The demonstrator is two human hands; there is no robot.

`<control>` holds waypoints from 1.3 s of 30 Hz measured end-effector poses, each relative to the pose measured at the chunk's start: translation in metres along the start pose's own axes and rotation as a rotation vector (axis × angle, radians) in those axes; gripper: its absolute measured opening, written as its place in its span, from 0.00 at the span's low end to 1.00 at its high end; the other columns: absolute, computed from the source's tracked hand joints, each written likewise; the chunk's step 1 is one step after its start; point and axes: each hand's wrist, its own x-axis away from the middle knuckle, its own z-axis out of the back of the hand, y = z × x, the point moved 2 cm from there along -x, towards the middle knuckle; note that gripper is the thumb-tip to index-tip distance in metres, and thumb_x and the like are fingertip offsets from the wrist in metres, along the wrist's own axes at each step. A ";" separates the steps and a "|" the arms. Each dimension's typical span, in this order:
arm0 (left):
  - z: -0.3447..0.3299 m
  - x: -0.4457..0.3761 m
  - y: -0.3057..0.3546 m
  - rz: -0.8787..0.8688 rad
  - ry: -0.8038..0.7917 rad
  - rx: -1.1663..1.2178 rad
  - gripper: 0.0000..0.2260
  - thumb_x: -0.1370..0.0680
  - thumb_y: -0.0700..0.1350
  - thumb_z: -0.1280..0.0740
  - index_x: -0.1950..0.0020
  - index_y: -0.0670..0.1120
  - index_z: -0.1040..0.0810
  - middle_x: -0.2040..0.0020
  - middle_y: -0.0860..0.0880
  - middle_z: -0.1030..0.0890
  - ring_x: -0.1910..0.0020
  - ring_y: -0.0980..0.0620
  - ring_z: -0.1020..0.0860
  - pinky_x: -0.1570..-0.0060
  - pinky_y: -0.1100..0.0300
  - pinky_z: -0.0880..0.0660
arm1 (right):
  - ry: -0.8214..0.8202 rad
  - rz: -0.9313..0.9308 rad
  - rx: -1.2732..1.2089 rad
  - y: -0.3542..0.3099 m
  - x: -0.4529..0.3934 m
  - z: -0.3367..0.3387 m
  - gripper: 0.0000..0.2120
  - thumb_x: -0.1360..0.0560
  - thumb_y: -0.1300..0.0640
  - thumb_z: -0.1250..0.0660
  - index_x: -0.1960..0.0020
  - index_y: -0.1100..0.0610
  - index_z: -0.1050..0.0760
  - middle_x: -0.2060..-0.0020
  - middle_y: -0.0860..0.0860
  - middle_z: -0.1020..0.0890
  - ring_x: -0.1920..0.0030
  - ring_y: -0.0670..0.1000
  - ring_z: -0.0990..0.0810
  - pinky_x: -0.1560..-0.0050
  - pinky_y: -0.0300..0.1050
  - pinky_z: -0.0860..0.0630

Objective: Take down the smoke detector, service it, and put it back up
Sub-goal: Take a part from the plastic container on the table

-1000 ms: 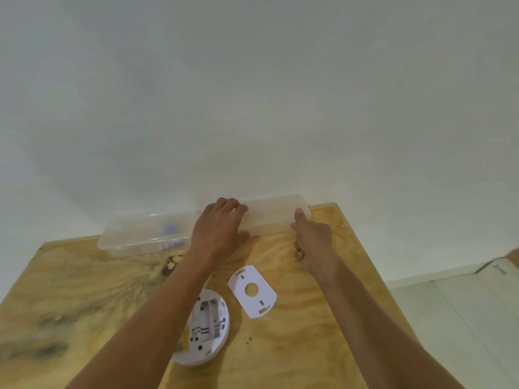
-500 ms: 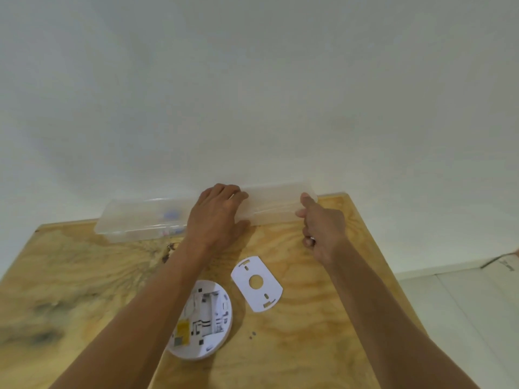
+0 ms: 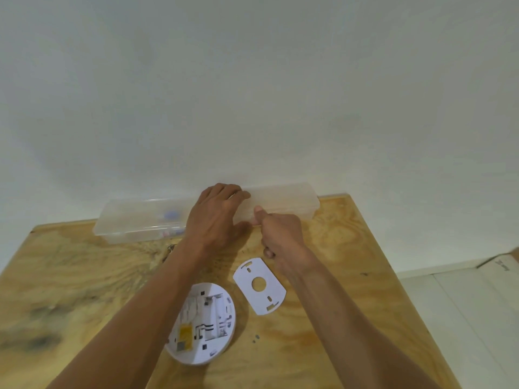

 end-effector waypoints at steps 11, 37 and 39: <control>0.010 0.000 0.010 -0.046 0.154 -0.124 0.52 0.39 0.58 0.21 0.22 0.48 0.44 0.23 0.39 0.38 0.27 0.38 0.38 0.29 0.40 0.33 | -0.172 0.178 0.415 -0.081 -0.007 0.019 0.11 0.25 0.58 0.29 0.43 0.54 0.20 0.69 0.48 0.28 0.73 0.48 0.36 0.78 0.38 0.41; 0.010 0.001 0.014 -0.017 0.131 -0.283 0.57 0.40 0.68 0.23 0.20 0.45 0.42 0.26 0.43 0.37 0.30 0.38 0.34 0.29 0.37 0.35 | 0.007 0.815 0.968 -0.055 -0.043 0.025 0.15 0.28 0.71 0.35 0.46 0.58 0.20 0.52 0.57 0.16 0.51 0.58 0.18 0.52 0.50 0.21; 0.011 0.001 0.014 -0.015 0.132 -0.286 0.57 0.40 0.68 0.23 0.20 0.45 0.42 0.26 0.43 0.37 0.30 0.38 0.33 0.29 0.37 0.35 | 0.053 0.904 0.858 -0.062 -0.029 0.033 0.11 0.27 0.69 0.33 0.47 0.59 0.19 0.53 0.56 0.16 0.52 0.57 0.18 0.51 0.52 0.21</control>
